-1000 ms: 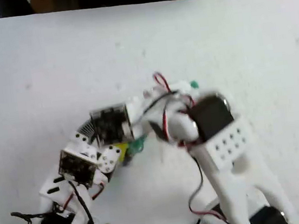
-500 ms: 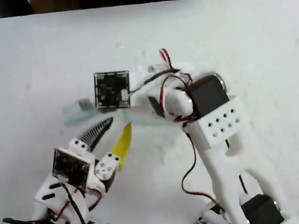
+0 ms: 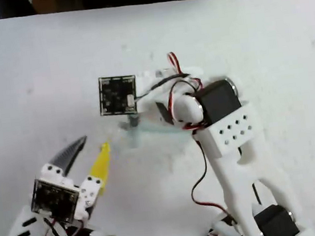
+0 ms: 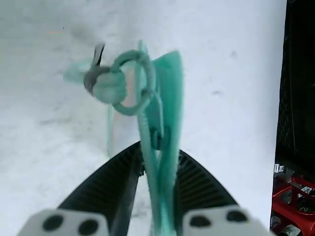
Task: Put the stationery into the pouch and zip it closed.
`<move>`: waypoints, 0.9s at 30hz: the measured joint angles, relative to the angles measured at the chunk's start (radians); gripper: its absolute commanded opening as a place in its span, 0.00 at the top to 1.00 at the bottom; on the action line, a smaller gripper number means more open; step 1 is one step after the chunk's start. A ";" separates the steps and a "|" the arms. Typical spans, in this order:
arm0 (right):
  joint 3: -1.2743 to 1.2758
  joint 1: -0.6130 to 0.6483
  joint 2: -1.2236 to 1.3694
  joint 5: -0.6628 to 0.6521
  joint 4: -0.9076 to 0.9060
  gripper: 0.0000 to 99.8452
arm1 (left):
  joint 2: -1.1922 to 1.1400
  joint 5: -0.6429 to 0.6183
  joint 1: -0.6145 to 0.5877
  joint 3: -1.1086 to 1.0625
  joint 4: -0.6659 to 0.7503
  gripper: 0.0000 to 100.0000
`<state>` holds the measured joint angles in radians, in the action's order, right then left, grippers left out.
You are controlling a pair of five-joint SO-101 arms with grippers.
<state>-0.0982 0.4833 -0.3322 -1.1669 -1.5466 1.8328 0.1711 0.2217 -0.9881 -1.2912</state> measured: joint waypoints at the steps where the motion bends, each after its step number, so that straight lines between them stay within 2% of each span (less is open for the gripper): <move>1: 0.000 0.000 0.000 0.000 0.000 0.98 | 0.000 0.020 -0.021 0.009 -0.008 0.83; 10: 0.000 0.000 0.002 0.000 -0.003 0.98 | 0.000 0.058 -0.083 0.017 -0.008 0.84; 14: 0.000 0.000 -0.002 0.000 -0.012 0.98 | 0.000 0.058 -0.117 -0.029 0.104 0.84; 21: 0.000 0.006 -0.002 0.000 -0.014 0.98 | -0.008 0.058 -0.249 -0.295 0.440 0.84; 27: 0.000 0.018 -0.002 0.000 -0.021 0.98 | -0.005 0.058 -0.256 -0.339 0.460 0.84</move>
<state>-0.0982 0.5017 -0.3337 -1.1669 -1.5681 1.8282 0.2294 -0.0345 -1.3272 -0.8309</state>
